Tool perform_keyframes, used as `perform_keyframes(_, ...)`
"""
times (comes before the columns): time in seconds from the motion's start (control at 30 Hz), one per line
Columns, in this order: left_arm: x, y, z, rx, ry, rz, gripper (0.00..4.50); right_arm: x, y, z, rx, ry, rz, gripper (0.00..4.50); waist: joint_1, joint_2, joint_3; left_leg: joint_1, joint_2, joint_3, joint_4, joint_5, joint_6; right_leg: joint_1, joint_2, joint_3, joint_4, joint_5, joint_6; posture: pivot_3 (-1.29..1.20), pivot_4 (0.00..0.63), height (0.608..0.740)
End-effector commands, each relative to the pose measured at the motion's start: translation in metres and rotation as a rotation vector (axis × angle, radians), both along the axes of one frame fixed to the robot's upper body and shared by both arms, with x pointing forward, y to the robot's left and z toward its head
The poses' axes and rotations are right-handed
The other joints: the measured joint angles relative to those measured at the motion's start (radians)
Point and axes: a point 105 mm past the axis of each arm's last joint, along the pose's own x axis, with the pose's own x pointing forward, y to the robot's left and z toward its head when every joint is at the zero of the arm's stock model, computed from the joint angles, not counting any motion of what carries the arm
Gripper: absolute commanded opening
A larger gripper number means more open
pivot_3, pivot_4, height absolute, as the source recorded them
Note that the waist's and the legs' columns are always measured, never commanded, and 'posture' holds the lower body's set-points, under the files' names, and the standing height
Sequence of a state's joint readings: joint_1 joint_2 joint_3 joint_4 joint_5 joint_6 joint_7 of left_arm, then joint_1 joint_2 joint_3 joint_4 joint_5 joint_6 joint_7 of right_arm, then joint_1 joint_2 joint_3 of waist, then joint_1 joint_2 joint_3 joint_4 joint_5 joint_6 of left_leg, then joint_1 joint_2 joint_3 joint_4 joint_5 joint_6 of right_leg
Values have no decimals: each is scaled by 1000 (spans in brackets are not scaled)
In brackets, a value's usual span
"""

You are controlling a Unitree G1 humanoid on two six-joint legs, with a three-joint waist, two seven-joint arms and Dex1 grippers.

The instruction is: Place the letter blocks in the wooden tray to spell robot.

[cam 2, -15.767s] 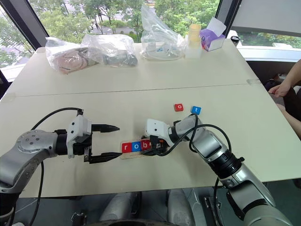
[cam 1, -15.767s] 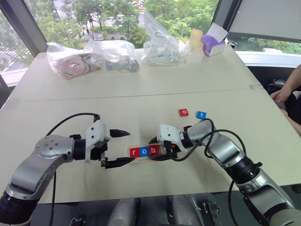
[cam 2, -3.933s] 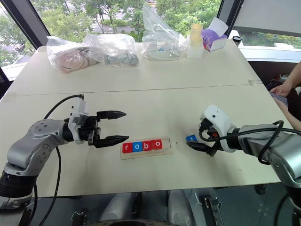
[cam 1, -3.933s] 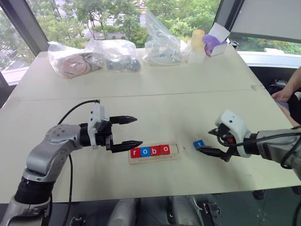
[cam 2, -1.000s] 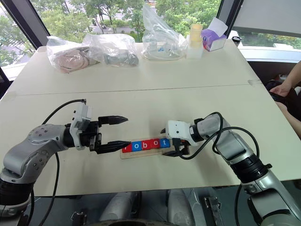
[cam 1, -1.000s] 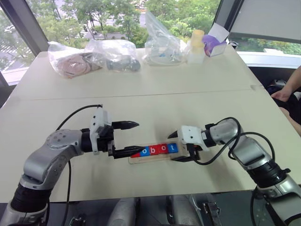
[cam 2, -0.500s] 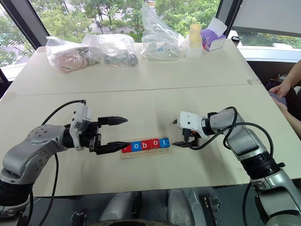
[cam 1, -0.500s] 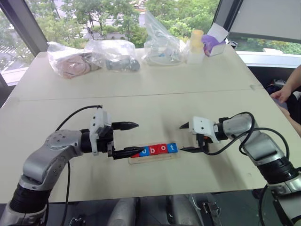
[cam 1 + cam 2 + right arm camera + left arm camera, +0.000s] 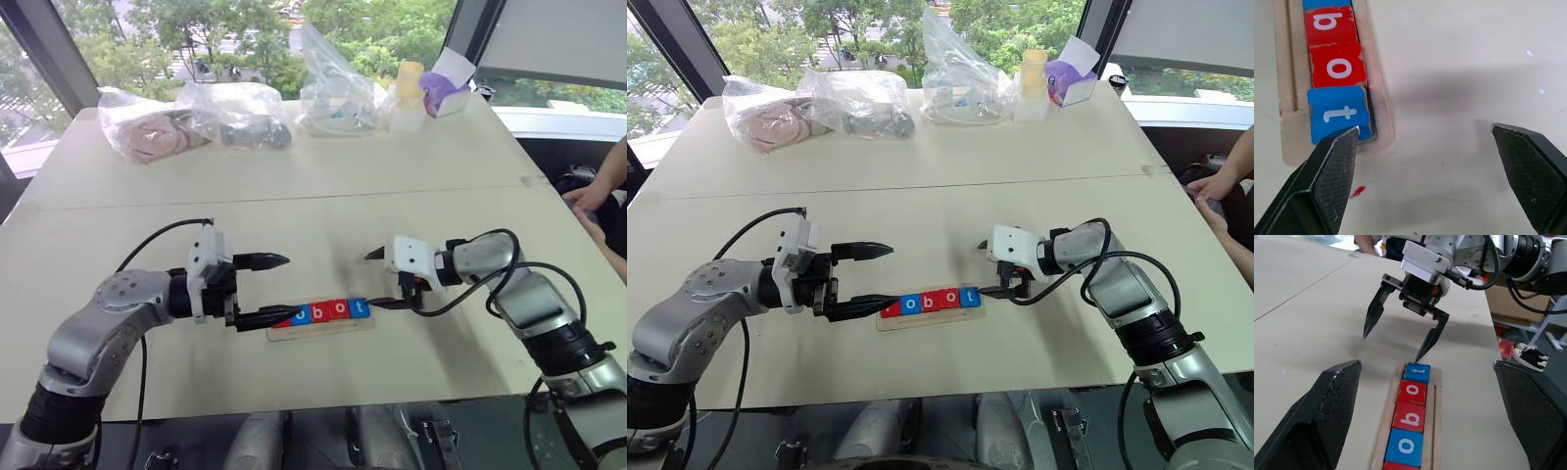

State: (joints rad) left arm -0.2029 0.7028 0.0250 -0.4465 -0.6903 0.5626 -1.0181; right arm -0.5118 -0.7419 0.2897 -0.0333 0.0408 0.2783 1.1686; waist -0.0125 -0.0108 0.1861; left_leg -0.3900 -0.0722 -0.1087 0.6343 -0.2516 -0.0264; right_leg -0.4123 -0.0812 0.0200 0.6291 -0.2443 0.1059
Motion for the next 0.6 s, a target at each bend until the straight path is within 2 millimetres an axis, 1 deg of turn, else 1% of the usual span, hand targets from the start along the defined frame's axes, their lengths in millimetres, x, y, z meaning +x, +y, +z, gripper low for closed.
perform_keyframes(0.03, -4, -2, 10, -18, -34, -15, 4500, 0, 5, 9, -9, -47, 30, 4454, 1, 0, 0, 0, 0, 0, 0, 0, 0, 0, 0, 0, 0, 0, 0, 0, 150, 740)
perform_keyframes(0.17, -4, -2, 10, -16, -34, -14, 4500, 0, -6, 15, -15, -45, 6, 4454, 1, 0, 0, 0, 0, 0, 0, 0, 0, 0, 0, 0, 0, 0, 0, 0, 150, 740)
perform_keyframes(0.3, -4, -2, 10, -17, -32, -15, 4500, -8, -10, 13, -26, -22, 12, 4454, 2, 0, 0, 0, 0, 0, 0, 0, 0, 0, 0, 0, 0, 0, 0, 0, 150, 740)
perform_keyframes(0.43, -3, -2, 10, -18, -32, -16, 4500, -14, -6, 9, -16, -4, 14, 4454, 0, 0, 0, 0, 0, 0, 0, 0, 0, 0, 0, 0, 0, 0, 0, 0, 150, 740)
perform_keyframes(0.6, -2, -3, 10, -20, -33, -17, 4500, -16, 1, 10, 4, -1, 23, 4454, 1, 0, 0, 0, 0, 0, 0, 0, 0, 0, 0, 0, 0, 0, 0, 0, 150, 740)
